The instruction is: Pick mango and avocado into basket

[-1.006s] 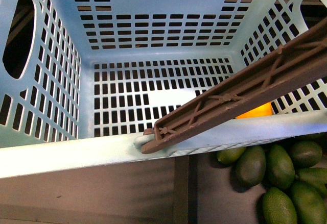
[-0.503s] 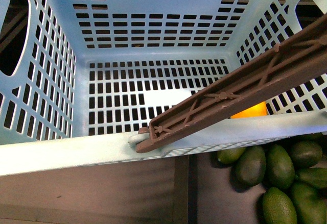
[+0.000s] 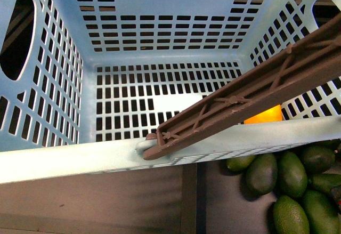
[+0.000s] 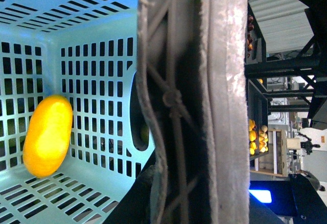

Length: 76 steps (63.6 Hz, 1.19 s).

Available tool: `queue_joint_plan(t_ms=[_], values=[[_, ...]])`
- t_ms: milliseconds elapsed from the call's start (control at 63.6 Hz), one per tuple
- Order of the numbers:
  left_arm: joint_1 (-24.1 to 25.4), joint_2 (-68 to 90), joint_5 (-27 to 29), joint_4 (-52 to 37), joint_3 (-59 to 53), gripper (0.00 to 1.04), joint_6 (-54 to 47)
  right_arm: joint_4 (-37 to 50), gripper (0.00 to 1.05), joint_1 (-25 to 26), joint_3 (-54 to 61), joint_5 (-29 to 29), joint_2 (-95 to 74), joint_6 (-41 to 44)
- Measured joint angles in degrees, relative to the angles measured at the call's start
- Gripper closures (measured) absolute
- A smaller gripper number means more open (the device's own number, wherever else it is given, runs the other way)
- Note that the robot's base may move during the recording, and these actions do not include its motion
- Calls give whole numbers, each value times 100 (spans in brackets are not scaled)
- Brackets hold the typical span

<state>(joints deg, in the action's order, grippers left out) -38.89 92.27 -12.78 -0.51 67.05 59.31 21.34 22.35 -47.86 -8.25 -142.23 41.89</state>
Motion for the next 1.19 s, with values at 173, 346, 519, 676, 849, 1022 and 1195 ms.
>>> queue_joint_plan(t_ms=[173, 346, 519, 676, 849, 1022, 1195], values=[[0, 0, 11, 0, 0, 91, -2, -17, 9, -48, -160, 7, -199, -101], [0, 0, 7, 0, 0, 91, 0, -33, 9, -98, -256, 7, -310, -212], [0, 0, 4, 0, 0, 91, 0, -33, 25, -103, -275, -13, -323, -262], [0, 0, 7, 0, 0, 91, 0, -28, 43, -103, -271, -22, -323, -293], [0, 0, 9, 0, 0, 91, -2, -31, 53, -85, -254, -59, -310, -319], [0, 0, 7, 0, 0, 91, 0, -46, 54, 48, -129, -278, -133, -431], [0, 0, 4, 0, 0, 91, 0, -46, 55, 417, 90, -457, 455, -487]])
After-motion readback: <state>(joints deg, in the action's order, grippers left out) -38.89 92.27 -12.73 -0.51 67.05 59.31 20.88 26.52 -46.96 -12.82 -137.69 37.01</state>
